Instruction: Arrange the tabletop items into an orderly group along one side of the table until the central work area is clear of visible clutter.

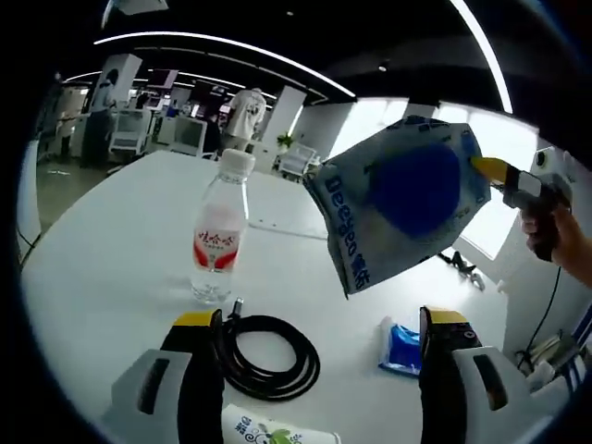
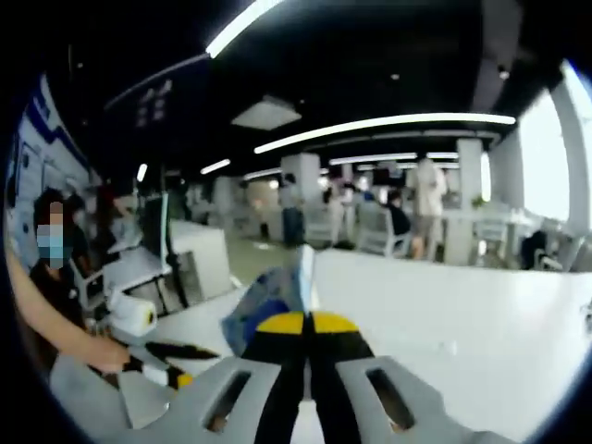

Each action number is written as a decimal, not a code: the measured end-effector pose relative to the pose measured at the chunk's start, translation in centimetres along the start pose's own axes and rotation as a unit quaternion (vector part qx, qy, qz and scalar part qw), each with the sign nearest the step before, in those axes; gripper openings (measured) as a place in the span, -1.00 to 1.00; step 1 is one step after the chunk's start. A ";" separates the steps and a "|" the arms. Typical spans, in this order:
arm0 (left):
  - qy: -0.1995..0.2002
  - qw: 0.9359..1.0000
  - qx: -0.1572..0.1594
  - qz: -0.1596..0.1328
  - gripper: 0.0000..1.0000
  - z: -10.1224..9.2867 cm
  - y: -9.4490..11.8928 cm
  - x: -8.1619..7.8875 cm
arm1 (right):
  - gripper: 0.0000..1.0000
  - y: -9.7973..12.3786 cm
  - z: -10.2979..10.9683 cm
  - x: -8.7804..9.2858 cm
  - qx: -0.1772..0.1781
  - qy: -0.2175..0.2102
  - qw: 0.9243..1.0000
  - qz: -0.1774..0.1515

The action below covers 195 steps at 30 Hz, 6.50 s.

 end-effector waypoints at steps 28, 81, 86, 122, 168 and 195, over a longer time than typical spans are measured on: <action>-0.064 0.995 0.069 0.024 -1.00 -3.5 -0.5 -1.8 | -1.00 3.2 -2.2 2.4 0.040 -0.055 0.998 0.007; -0.145 0.979 0.048 0.137 -1.00 -9.1 -14.1 -1.4 | -1.00 6.3 -15.9 10.7 0.138 -0.121 0.981 0.059; -0.142 0.976 0.026 0.163 -1.00 -7.9 -15.7 -0.7 | -1.00 4.8 -17.0 12.7 0.135 -0.139 0.978 0.074; -0.097 0.954 -0.078 0.274 -1.00 -2.0 -18.4 2.5 | -1.00 -2.7 -19.0 21.7 0.096 -0.195 0.961 0.173; -0.140 0.972 -0.089 0.164 0.30 -4.1 -16.8 -0.1 | 0.71 -2.4 -17.0 21.0 0.104 -0.059 0.974 0.192; -0.138 0.981 -0.074 0.115 0.44 -5.5 -10.4 -2.9 | 0.74 0.1 -13.9 16.4 0.084 -0.037 0.984 0.150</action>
Point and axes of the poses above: the point that each gripper's makers call its tool centre point, and the gripper's own axes: y roughly backward along the fingers, z roughly to its left, x roughly out of its underside, the point moved 7 cm from there along y, roughly backward along the fingers, and after that the axes turned 2 degrees about -x, right-handed, at the moved point
